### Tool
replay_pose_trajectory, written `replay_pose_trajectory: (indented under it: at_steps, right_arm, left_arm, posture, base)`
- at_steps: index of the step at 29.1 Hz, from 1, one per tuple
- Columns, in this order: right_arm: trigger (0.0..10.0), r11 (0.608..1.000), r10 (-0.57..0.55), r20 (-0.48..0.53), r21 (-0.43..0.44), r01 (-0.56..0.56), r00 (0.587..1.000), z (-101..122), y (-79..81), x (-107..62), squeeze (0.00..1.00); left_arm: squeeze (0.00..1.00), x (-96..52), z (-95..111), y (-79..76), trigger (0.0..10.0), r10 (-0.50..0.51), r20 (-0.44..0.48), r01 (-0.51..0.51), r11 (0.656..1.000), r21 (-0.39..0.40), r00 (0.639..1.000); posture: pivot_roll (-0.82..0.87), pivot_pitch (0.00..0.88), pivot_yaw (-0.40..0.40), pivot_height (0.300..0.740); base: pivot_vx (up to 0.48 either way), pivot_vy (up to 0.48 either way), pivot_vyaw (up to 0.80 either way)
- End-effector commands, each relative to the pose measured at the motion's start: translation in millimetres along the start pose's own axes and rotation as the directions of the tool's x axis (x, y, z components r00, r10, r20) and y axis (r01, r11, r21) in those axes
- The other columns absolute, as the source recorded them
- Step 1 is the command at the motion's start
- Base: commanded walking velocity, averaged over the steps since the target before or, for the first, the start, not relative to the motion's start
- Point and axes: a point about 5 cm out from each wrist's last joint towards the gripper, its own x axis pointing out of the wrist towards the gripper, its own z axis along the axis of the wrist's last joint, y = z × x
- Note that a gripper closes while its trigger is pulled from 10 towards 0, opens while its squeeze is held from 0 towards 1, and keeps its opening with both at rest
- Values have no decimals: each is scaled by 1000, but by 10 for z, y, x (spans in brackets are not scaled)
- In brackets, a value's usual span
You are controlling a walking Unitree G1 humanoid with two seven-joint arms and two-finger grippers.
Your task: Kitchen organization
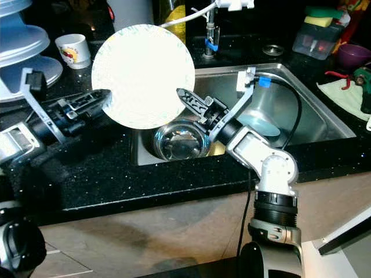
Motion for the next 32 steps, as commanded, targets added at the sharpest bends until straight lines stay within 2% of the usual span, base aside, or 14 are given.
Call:
replay_pose_trajectory:
  at_steps: [1, 2, 3, 13, 25, 26, 27, 28, 30, 31, 32]
  right_arm:
    - [0, 999, 39, 15, 2, -39, 999, 32, 74, -6, 0]
    - [0, 999, 39, 15, 2, -39, 999, 32, 74, -6, 0]
    - [0, 999, 40, 14, 3, -40, 999, 28, 76, -9, 0]
    - [0, 998, 63, -26, 19, -62, 998, -37, 107, -5, 0]
    - [0, 996, 88, -47, 37, -87, 995, -69, 141, -7, 0]
    - [0, 995, 97, -50, 42, -95, 994, -72, 152, -4, 0]
    - [0, 995, 97, -50, 42, -95, 994, -72, 152, -4, 0]
    - [0, 994, 103, -52, 45, -101, 993, -75, 159, 0, 0]
    - [0, 994, 105, -52, 46, -102, 993, -76, 162, 3, 0]
    - [0, 994, 104, -53, 47, -101, 993, -76, 161, 4, 0]
    - [0, 994, 103, -53, 47, -100, 993, -76, 159, 6, 0]
  left_arm:
    - [0, -1, -13, 20, 863, 5, 0, -5, 1000, -15, 1000]
    - [0, -1, -13, 20, 863, 5, 0, -5, 1000, -15, 1000]
    - [0, -7, -16, 26, 0, 10, -4, -10, 1000, -14, 1000]
    - [0, -31, -55, 41, 0, -11, -39, 9, 999, -45, 999]
    - [0, 0, -92, -15, 0, -72, -35, 70, 996, -53, 997]
    - [0, 20, -116, -31, 7176, -72, -54, 70, 996, -47, 996]
    - [0, 20, -116, -31, 7176, -72, -54, 70, 996, -47, 996]
    - [0, 37, -136, -44, 10000, -74, -69, 71, 997, -41, 995]
    - [0, 52, -150, -54, 10000, -76, -78, 74, 997, -32, 994]
    - [1000, 66, -158, -50, 10000, -67, -80, 64, 997, -35, 995]
    - [1000, 76, -160, -49, 10000, -64, -80, 61, 997, -37, 995]
  posture:
    - [-32, 149, 12, 740]
    - [-32, 149, 12, 740]
    - [-31, 149, 10, 740]
    - [-30, 138, 6, 740]
    - [-30, 132, 8, 740]
    - [-31, 134, 9, 740]
    - [-31, 134, 9, 740]
    - [-31, 135, 11, 740]
    - [-31, 135, 12, 740]
    - [-31, 137, 12, 740]
    - [-31, 138, 12, 740]
  base:
    - [0, 0, 0]
    - [0, 0, 0]
    - [0, 0, 0]
    - [0, 0, 0]
    - [0, 0, 0]
    - [0, 0, 0]
    - [0, 0, 0]
    - [0, 0, 0]
    - [0, 0, 0]
    - [0, 0, 0]
    - [0, 0, 0]
